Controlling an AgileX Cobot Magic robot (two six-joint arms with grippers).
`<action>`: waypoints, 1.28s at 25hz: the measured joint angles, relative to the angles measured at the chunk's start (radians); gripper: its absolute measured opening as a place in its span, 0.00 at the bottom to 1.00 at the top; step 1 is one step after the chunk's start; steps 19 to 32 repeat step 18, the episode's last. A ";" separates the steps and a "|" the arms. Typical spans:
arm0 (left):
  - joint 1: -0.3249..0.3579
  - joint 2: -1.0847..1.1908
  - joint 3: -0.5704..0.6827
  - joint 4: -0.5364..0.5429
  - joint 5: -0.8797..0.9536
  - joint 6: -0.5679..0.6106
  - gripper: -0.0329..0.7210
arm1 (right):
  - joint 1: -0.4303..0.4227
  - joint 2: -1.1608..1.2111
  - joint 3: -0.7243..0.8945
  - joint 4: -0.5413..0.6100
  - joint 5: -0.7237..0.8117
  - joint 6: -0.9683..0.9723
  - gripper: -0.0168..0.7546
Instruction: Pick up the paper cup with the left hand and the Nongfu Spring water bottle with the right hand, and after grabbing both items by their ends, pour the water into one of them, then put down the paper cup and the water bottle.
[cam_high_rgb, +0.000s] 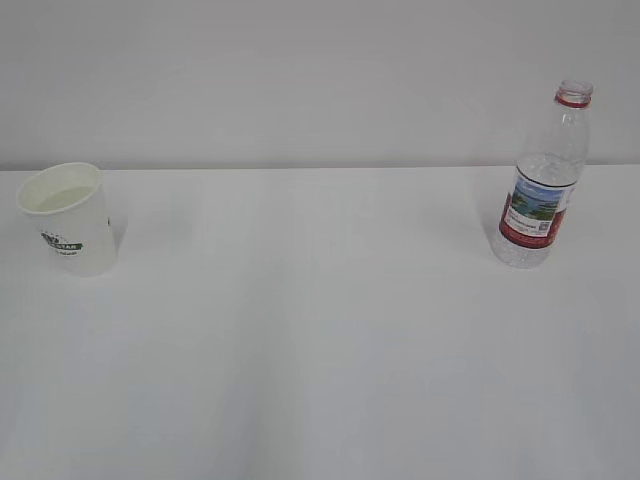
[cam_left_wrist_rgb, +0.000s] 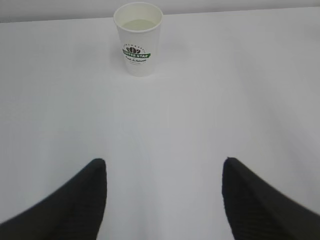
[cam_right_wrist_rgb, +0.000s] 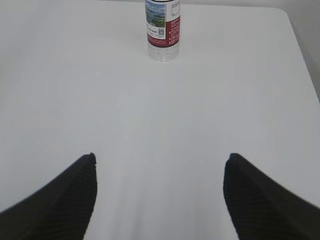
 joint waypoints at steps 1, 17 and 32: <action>0.000 0.000 0.000 0.000 0.000 0.000 0.74 | 0.000 0.000 0.000 0.000 0.000 0.000 0.79; 0.000 0.000 0.000 -0.002 0.000 0.000 0.74 | 0.000 0.000 0.000 0.000 0.000 0.000 0.79; 0.000 0.000 0.000 -0.002 0.000 0.000 0.74 | 0.000 0.000 0.000 0.000 0.000 0.000 0.79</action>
